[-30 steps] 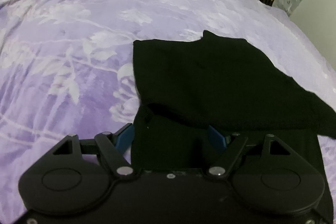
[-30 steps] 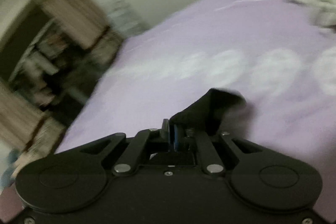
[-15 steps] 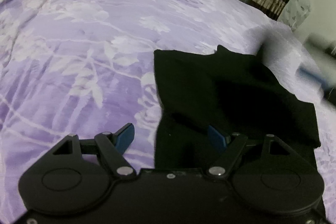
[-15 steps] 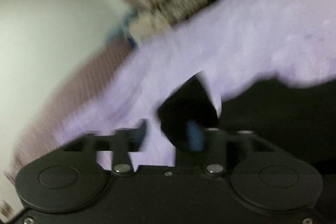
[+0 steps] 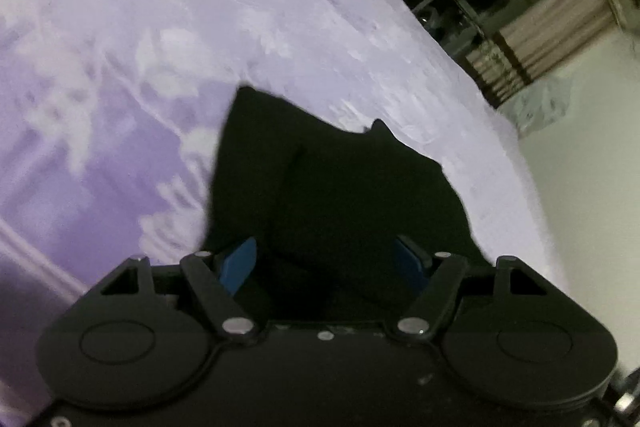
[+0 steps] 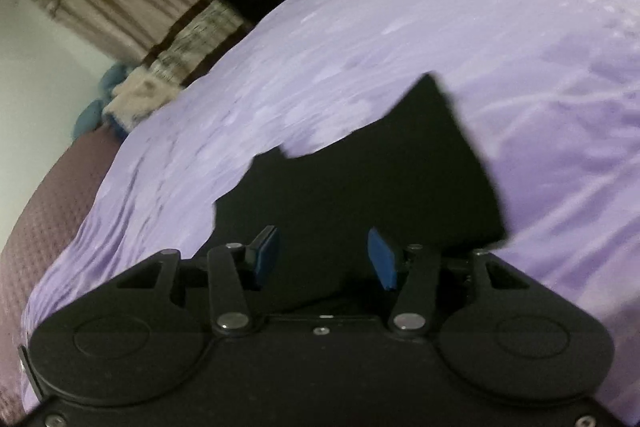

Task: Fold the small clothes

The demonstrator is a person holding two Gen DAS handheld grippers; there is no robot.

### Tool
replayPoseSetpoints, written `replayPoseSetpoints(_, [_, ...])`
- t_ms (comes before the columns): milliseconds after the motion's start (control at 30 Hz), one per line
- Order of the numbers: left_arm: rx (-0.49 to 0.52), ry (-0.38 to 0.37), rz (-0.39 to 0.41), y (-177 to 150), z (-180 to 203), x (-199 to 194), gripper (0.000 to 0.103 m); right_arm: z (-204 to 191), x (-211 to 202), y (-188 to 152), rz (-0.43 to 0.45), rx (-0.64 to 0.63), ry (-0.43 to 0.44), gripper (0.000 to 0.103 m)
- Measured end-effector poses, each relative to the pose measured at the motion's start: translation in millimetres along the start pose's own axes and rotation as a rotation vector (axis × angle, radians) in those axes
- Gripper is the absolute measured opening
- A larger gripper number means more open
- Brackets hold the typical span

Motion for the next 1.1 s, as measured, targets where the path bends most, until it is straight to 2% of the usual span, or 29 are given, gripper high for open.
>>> replayPoseSetpoints(167, [-0.090,0.023,-0.009,-3,-6,17,0.072,7,0,2,0.003,0.021,-0.010,0.045])
replayPoseSetpoints(400, [-0.175,0.015,0.016,7,-11,21,0.071,24,-3,-7,-0.023,0.035,-0.023,0.045])
replayPoseSetpoints(433, [-0.183,0.012,0.024,8,-12,22,0.065,25,-2,-8,-0.023,0.040,-0.025,0.045])
replayPoseSetpoints(467, [-0.192,0.012,0.030,9,-12,21,0.051,25,-3,-8,-0.023,0.043,-0.027,0.045])
replayPoseSetpoints(500, [-0.200,0.019,0.030,9,-14,21,0.043,26,-3,-9,-0.023,0.046,-0.029,0.045])
replayPoseSetpoints(533, [-0.209,0.023,0.028,9,-16,20,0.028,27,-3,-9,-0.023,0.051,-0.032,0.045])
replayPoseSetpoints(567, [-0.228,0.021,0.029,10,-19,19,0.020,27,-3,-9,-0.023,0.054,-0.033,0.045])
replayPoseSetpoints(667, [-0.297,-0.005,0.042,10,-31,9,0.013,29,-5,-7,-0.023,0.061,-0.040,0.045])
replayPoseSetpoints(767, [-0.348,-0.017,0.046,8,-35,-1,0.014,29,-6,-7,-0.018,0.057,-0.047,0.045])
replayPoseSetpoints(833, [-0.331,-0.027,0.057,9,-33,-7,0.014,30,-7,-7,-0.017,0.058,-0.047,0.045])
replayPoseSetpoints(900, [-0.302,-0.029,0.039,11,-30,-7,0.020,29,-7,-8,-0.019,0.056,-0.051,0.045])
replayPoseSetpoints(967, [-0.292,-0.018,0.025,13,-27,-3,0.037,29,-8,-8,-0.021,0.057,-0.053,0.045])
replayPoseSetpoints(1100, [-0.235,0.048,0.034,13,-17,6,0.040,29,-10,-9,-0.017,0.053,-0.053,0.045])
Point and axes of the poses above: each gripper's, at about its wrist camera, not at the fingertips, and x roughly the way its jaws point, z to its right, y to its top, the point moved 1 cm from there along x, roughly the way its jaws point, and after that the axes turned 10 degrees about -y, right-handed, at the moved point
